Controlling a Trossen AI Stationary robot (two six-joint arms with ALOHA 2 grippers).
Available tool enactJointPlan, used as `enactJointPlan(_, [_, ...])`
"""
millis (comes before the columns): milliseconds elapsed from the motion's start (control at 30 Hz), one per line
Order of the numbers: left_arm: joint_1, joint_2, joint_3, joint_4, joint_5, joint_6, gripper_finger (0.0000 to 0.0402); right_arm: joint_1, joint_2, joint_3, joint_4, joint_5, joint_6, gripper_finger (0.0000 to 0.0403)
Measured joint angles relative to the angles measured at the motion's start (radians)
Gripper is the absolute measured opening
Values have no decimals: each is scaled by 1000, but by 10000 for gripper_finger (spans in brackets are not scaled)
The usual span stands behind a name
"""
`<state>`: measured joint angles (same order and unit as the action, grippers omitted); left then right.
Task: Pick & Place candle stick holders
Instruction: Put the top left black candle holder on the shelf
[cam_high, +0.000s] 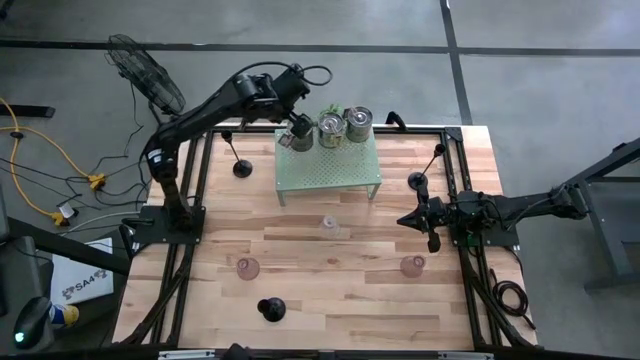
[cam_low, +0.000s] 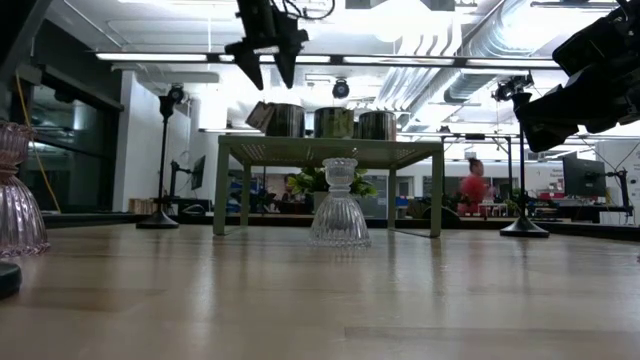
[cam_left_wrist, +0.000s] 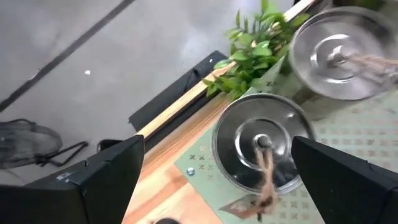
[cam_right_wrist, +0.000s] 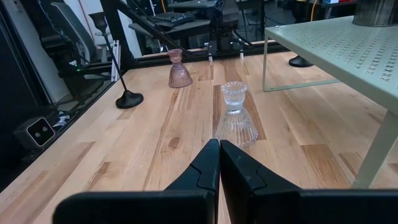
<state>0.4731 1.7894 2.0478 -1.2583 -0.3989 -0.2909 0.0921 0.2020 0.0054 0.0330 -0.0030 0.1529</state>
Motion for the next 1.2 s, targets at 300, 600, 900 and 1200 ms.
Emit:
enactJointPlan(300, [-38, -83, -41, -89, -46, -49, 398, 0, 0, 0, 0, 0, 0, 4])
enactJointPlan(600, [-82, -375, -479, 42, -196, -282, 398, 0, 0, 0, 0, 0, 0, 4])
enactJointPlan(900, [-81, -650, -820, 193, -269, -445, 398, 0, 0, 0, 0, 0, 0, 3])
enactJointPlan(1200, [-80, -761, -910, 186, -341, -500, 398, 0, 0, 0, 0, 0, 0, 3])
